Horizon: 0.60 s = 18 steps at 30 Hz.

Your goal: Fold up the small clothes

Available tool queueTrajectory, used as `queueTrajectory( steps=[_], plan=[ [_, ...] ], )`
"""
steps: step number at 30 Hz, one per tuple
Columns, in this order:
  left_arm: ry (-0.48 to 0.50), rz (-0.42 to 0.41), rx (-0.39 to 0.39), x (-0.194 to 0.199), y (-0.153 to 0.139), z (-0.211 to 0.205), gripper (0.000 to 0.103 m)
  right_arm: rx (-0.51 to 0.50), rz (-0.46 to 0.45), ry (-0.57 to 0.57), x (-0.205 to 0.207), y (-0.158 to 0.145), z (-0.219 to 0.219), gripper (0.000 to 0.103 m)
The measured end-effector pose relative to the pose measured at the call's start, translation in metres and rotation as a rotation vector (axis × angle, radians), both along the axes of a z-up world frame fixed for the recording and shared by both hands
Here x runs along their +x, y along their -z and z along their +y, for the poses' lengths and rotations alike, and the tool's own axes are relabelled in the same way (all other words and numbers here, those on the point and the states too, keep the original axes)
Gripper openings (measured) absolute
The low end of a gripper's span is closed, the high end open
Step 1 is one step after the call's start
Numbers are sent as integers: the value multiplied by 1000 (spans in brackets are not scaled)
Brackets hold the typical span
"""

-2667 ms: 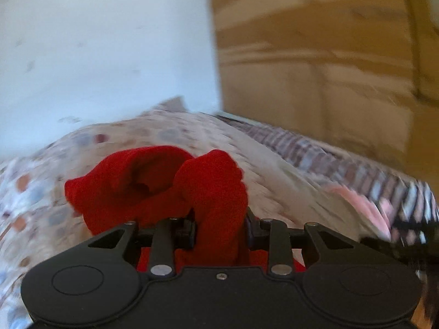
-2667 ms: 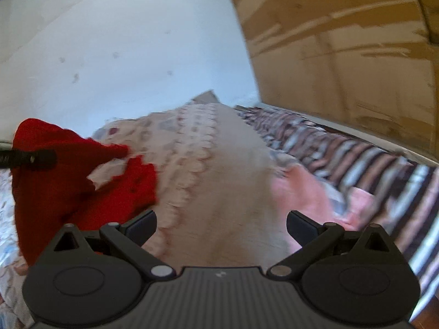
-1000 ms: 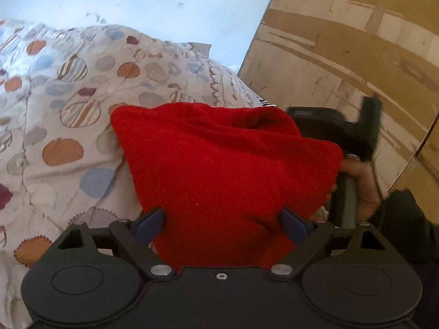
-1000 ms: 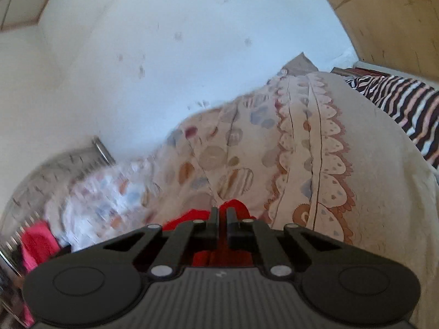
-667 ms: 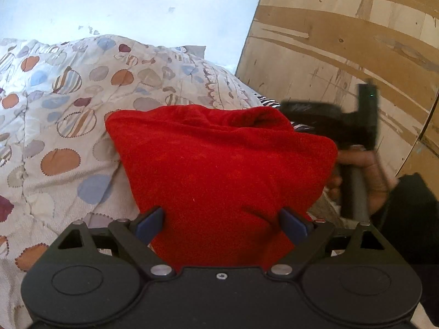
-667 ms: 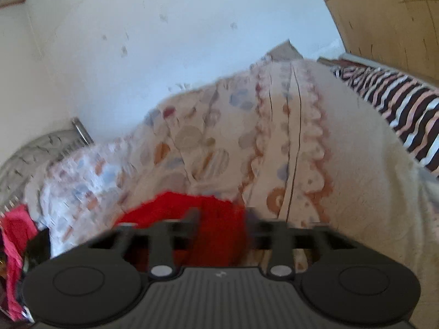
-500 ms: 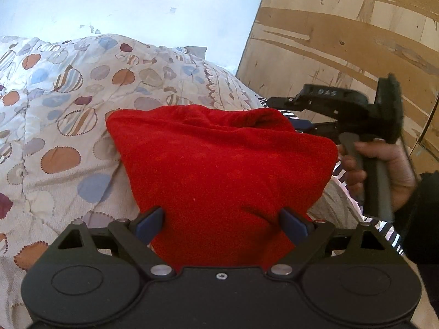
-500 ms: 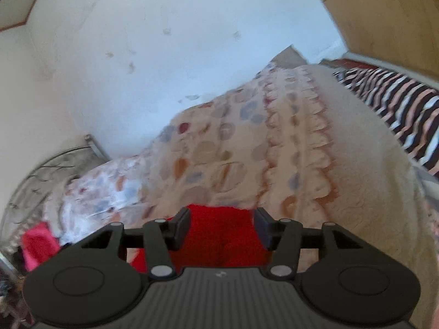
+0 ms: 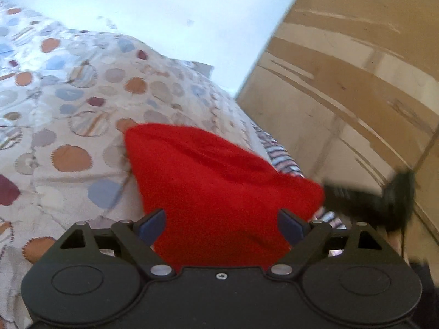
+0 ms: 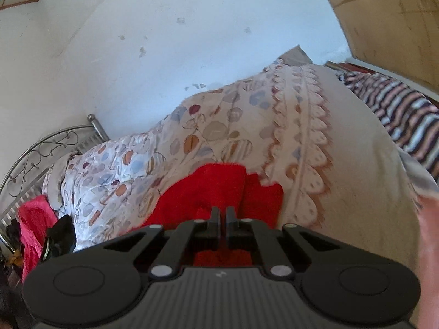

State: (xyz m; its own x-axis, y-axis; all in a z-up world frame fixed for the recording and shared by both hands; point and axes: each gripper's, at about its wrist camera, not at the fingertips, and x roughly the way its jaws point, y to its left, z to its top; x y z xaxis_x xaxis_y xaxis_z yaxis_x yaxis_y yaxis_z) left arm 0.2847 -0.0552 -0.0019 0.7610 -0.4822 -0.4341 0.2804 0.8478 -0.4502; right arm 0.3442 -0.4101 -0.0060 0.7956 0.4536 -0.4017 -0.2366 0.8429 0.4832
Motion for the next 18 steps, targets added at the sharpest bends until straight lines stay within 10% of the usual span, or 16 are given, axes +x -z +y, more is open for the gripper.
queueTrajectory(
  steps=[7, 14, 17, 18],
  plan=[
    [-1, 131, 74, 17, 20, -17, 90, -8, 15, 35, -21, 19, -3, 4],
    [-1, 135, 60, 14, 29, -19, 90, 43, -114, 8, -43, -24, -4, 53],
    [0, 136, 58, 13, 29, -17, 90, 52, -93, -53, -46, -24, 7, 47],
    [1, 136, 57, 12, 29, -17, 90, 27, -80, -58, -46, -20, 12, 29]
  ],
)
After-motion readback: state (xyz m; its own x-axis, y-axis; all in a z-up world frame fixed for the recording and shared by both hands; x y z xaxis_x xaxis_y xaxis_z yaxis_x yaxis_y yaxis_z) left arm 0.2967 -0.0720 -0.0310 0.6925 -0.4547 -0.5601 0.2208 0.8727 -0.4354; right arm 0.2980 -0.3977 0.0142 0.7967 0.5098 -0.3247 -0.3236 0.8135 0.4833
